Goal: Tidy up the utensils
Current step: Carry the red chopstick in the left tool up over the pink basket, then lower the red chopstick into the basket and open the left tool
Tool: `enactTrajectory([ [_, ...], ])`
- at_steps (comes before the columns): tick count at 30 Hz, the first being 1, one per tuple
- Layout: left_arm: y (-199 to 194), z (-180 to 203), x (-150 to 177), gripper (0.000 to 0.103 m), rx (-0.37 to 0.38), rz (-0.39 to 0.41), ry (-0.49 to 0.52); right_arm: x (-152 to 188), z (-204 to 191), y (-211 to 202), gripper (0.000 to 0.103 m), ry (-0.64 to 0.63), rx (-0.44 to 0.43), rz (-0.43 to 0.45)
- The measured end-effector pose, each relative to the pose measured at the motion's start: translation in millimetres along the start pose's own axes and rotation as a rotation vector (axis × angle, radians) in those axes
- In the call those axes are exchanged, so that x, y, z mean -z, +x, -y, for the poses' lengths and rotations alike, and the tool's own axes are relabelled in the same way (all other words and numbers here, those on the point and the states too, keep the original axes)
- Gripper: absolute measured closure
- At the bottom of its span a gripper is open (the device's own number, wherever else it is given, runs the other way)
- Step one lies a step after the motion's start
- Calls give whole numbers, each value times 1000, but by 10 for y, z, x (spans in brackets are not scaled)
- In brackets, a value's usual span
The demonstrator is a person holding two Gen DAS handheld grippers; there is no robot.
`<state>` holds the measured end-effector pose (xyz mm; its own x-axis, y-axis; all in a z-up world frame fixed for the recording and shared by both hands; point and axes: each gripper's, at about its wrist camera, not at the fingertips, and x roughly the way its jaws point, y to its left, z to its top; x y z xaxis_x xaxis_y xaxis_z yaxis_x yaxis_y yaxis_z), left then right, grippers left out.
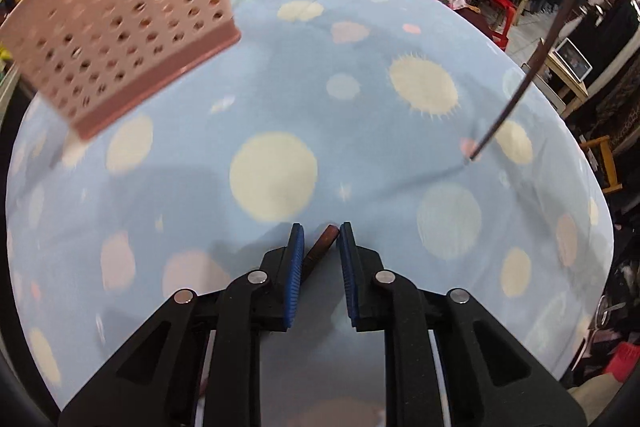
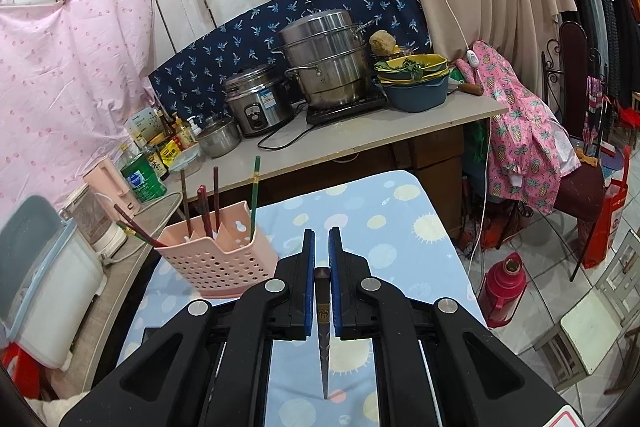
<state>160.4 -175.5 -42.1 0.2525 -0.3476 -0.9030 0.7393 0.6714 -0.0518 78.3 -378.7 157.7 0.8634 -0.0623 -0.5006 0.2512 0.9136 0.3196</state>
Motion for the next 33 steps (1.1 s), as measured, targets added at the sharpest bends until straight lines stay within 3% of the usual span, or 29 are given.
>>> enactTrajectory([
  [9,-180,103,365,96,-23,-23,-133,41,-145,-156,96,-17,-31,17],
  [17,-680,-88,414,96,-38,71,-250,46,-245,-240,96,-31,-46,15],
  [26,-1767,-483,104,96,-121,330,-350,4,-556,-257,96,-77,-97,16],
  [33,-2511,-774,-418,96,-208,569,-355,-211,-877,-42,96,-108,-149,32],
])
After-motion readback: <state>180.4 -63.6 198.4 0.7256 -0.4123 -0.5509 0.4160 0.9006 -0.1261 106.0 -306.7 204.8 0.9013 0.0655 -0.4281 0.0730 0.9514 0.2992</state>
